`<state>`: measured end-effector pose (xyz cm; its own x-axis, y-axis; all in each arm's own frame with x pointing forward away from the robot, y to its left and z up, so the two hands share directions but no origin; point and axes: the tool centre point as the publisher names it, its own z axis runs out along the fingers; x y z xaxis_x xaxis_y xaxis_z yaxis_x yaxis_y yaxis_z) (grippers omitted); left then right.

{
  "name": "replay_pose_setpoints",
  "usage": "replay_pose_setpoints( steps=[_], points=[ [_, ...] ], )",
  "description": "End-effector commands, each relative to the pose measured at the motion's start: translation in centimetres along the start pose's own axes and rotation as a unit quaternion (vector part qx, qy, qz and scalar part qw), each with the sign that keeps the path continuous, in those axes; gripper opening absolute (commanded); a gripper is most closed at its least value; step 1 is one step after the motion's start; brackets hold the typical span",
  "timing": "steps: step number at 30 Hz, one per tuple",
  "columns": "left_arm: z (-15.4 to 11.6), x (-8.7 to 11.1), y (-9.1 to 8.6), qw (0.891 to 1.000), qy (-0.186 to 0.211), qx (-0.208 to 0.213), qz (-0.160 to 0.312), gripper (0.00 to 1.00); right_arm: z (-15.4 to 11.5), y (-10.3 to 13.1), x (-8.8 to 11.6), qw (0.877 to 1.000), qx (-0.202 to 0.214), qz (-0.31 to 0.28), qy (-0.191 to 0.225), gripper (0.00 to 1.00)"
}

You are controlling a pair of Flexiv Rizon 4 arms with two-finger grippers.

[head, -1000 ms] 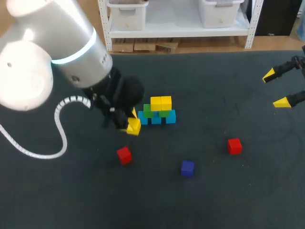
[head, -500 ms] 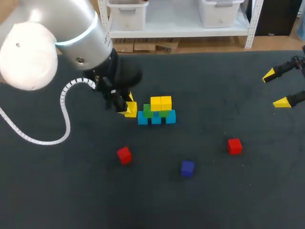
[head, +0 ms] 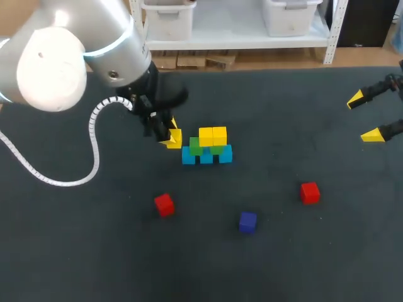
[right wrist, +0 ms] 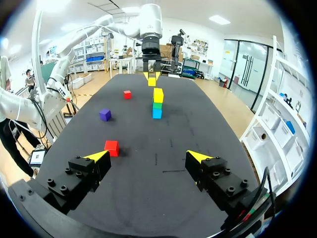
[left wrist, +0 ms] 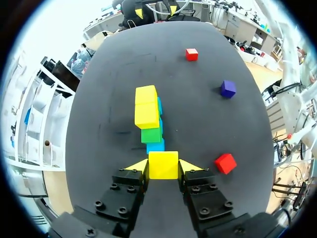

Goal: Place the blue cubes, place green cubes on the blue cubes, place the yellow cubes on the green cubes, then place the red cubes on the yellow cubes, and place purple cube on the red cubes.

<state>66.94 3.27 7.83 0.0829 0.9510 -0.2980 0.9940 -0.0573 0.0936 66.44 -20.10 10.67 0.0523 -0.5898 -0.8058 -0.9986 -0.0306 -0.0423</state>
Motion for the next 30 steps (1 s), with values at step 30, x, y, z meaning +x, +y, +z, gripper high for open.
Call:
replay_pose_setpoints(
  steps=[30],
  points=[
    [1.4, -1.3, 1.9, 1.000, 0.005, 0.006, -0.003, 0.00, 0.0, 0.0, 0.0, 1.000, 0.000, 0.000, -0.001, 1.00]
  ],
)
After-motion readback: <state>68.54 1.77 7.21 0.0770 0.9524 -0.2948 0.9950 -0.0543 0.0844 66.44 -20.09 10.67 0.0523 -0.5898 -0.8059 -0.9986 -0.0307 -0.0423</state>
